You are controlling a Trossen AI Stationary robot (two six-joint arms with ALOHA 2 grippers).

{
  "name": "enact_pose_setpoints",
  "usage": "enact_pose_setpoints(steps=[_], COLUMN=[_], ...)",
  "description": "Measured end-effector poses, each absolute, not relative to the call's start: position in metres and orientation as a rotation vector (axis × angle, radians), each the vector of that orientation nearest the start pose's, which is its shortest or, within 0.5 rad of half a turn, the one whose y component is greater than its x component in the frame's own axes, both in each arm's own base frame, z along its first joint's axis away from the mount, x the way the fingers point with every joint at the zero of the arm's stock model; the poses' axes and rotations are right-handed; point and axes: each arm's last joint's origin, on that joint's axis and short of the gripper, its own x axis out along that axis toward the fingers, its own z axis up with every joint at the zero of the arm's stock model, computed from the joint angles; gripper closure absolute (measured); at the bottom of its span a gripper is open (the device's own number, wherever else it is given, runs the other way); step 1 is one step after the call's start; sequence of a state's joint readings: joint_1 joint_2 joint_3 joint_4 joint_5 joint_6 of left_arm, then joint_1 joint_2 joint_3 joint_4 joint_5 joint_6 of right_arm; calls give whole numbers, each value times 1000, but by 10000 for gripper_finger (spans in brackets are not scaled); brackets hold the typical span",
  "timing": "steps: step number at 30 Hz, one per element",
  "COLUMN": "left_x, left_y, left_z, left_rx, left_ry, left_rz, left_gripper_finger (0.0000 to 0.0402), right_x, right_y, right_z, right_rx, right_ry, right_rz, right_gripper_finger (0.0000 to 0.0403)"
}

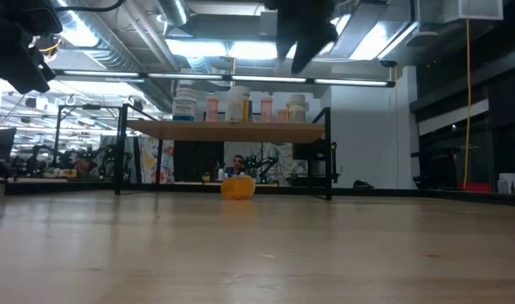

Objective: Pick and place medicine bottles onto shelf by color
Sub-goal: Put the orange pill bottle on the shelf

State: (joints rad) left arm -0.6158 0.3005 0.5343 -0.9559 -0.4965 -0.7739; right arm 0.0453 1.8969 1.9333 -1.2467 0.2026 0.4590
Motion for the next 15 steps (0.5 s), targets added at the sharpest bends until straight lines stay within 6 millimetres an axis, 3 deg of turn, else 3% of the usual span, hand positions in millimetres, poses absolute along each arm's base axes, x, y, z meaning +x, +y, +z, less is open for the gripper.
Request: enact_pose_setpoints(steps=[2, 4, 7, 11, 15], left_x=[59, 59, 59, 59, 59], left_y=[-25, -25, -25, -25, -25], left_z=[235, 235, 235, 235, 235], left_rx=[-376, -376, -376, -376, -379], left_ry=[611, 611, 611, 620, 627], left_rz=[129, 129, 129, 116, 106], left_gripper_finger=[401, 401, 401, 401, 401], right_x=[387, 398, 414, 423, 428], right_y=[40, 65, 88, 93, 86], right_z=[300, 267, 217, 172, 141], right_rx=[226, 254, 339, 444, 451], right_ry=[1074, 900, 631, 372, 385], right_rz=[-494, -543, -495, -519, -611], right_gripper_finger=[104, 104, 104, 106, 119])
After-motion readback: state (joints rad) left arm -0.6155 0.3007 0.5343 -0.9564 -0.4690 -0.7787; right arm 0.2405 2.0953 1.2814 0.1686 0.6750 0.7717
